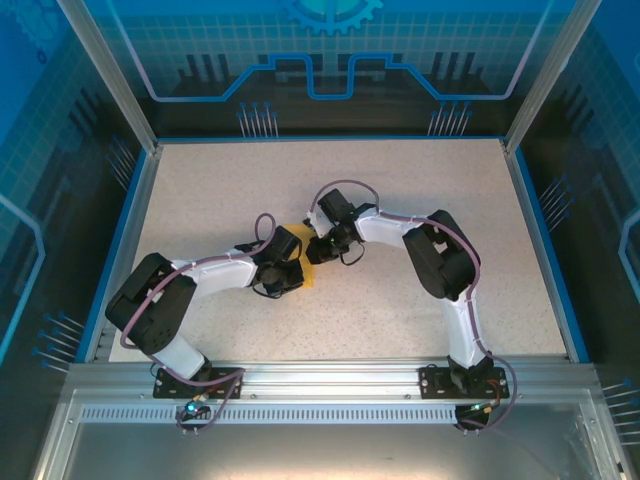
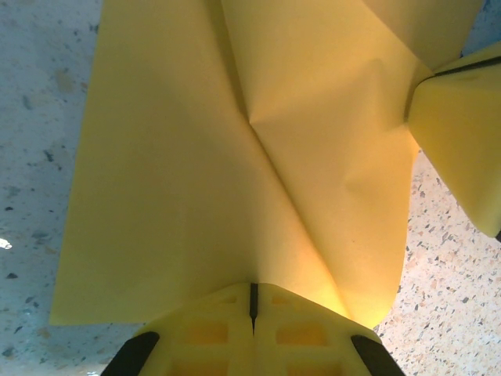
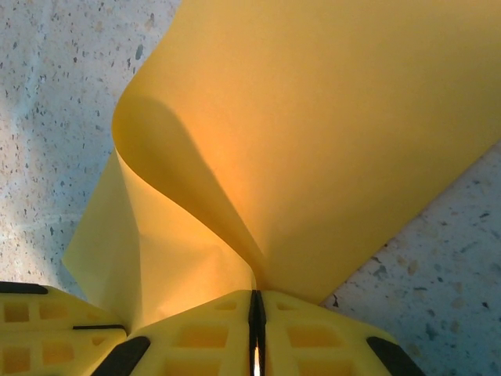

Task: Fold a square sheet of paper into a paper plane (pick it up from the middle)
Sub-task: Fold the triangle a second time at the center of the table.

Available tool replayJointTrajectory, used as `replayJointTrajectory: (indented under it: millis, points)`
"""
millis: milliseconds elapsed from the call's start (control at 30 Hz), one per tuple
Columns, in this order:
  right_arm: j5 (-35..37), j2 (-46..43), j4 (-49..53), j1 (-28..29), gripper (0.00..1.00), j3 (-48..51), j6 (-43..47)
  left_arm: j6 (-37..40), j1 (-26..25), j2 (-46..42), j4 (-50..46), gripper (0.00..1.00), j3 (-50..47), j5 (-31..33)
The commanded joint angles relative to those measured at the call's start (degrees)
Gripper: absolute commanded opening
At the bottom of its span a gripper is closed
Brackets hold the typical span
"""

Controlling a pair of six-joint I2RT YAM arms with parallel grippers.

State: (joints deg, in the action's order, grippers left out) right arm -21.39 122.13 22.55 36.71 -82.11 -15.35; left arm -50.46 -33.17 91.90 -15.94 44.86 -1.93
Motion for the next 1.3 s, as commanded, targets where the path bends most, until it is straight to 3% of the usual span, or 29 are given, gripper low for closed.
replayJointTrajectory:
  millis: [0, 500, 800, 1267]
  points:
    - [1.06, 1.36, 1.61, 0.83, 0.12, -1.29, 0.33, 1.58, -0.16, 1.52, -3.12, 0.03, 0.31, -0.26]
    - [5.19, 1.10, 2.33, 0.82, 0.12, -1.07, -1.00, 1.89, -0.23, 0.45, -3.44, 0.04, 1.41, -0.57]
    - [5.69, 1.88, 3.02, 0.75, 0.11, -0.98, -0.82, 3.00, -0.19, -6.98, 0.65, 0.15, 2.52, -1.41]
    - [5.11, 1.98, 2.36, 0.18, 0.11, -0.43, -1.94, 2.35, 0.13, -2.56, 11.56, 0.10, 0.45, -2.48]
